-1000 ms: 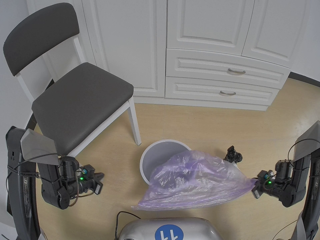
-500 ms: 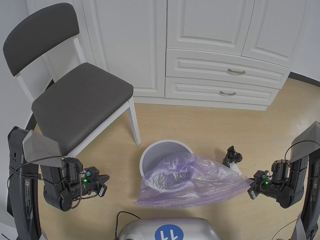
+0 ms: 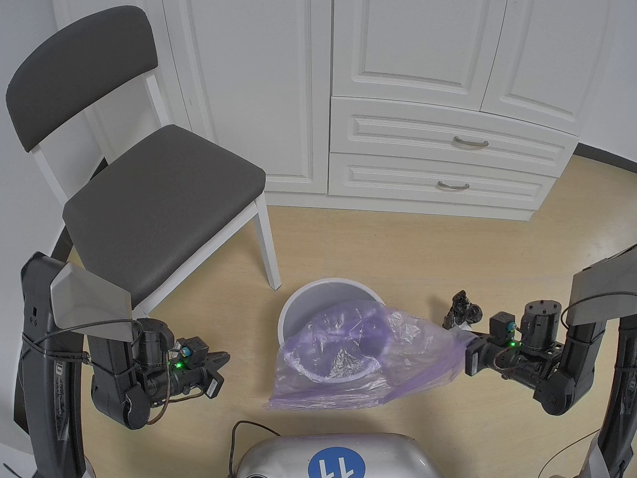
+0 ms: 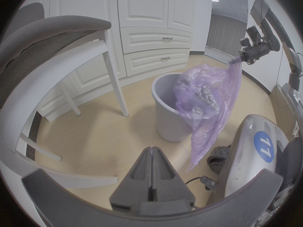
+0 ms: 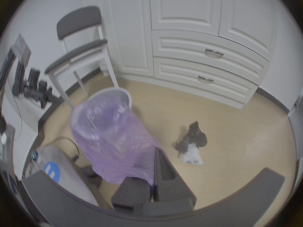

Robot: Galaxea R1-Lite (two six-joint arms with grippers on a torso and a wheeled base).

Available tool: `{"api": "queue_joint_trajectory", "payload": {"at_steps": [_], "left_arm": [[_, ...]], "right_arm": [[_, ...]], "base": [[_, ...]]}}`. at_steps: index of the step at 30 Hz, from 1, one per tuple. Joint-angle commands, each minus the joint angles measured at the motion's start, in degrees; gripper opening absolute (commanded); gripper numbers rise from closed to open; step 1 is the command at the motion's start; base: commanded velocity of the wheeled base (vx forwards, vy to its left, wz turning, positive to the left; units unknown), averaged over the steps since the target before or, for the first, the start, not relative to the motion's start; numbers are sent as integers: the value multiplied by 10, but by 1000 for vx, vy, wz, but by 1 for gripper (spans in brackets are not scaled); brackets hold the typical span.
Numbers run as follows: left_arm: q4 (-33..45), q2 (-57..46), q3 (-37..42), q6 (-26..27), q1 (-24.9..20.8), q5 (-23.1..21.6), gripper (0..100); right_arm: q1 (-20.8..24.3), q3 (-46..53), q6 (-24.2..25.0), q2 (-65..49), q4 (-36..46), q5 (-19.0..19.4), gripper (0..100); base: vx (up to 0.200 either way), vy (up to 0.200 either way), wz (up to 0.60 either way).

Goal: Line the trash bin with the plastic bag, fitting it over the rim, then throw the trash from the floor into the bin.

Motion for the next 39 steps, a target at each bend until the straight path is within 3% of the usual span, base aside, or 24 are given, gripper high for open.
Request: {"api": "queue_joint_trajectory", "payload": {"at_steps": [1, 5, 15, 20, 27, 28, 35, 39], "left_arm": [[-9, -2, 7, -3, -19, 2, 0], [-9, -4, 7, -4, -28, 1, 0], [-9, -45, 20, -15, -47, 0, 0], [-9, -82, 32, -31, -64, 1, 0], [-9, -133, 44, -65, -93, 1, 0], [-9, -139, 45, -72, -100, 1, 100], [-9, -138, 37, -84, -133, 6, 100], [-9, -110, 6, -109, -187, 31, 100]], "right_arm": [[69, -73, 71, -30, -11, -45, 0], [111, -149, 162, -9, -11, -100, 0], [155, -299, 272, 20, -11, -160, 0], [166, -385, 315, 40, -11, -190, 0], [177, -456, 322, 63, -11, -216, 0], [180, -462, 321, 66, -11, -222, 0], [203, -486, 320, 75, -11, -255, 0], [220, -488, 318, 75, -11, -265, 0]], "base": [[0, 0, 0], [0, 0, 0], [0, 0, 0], [0, 0, 0], [0, 0, 0], [0, 0, 0], [0, 0, 0], [0, 0, 0]]}}
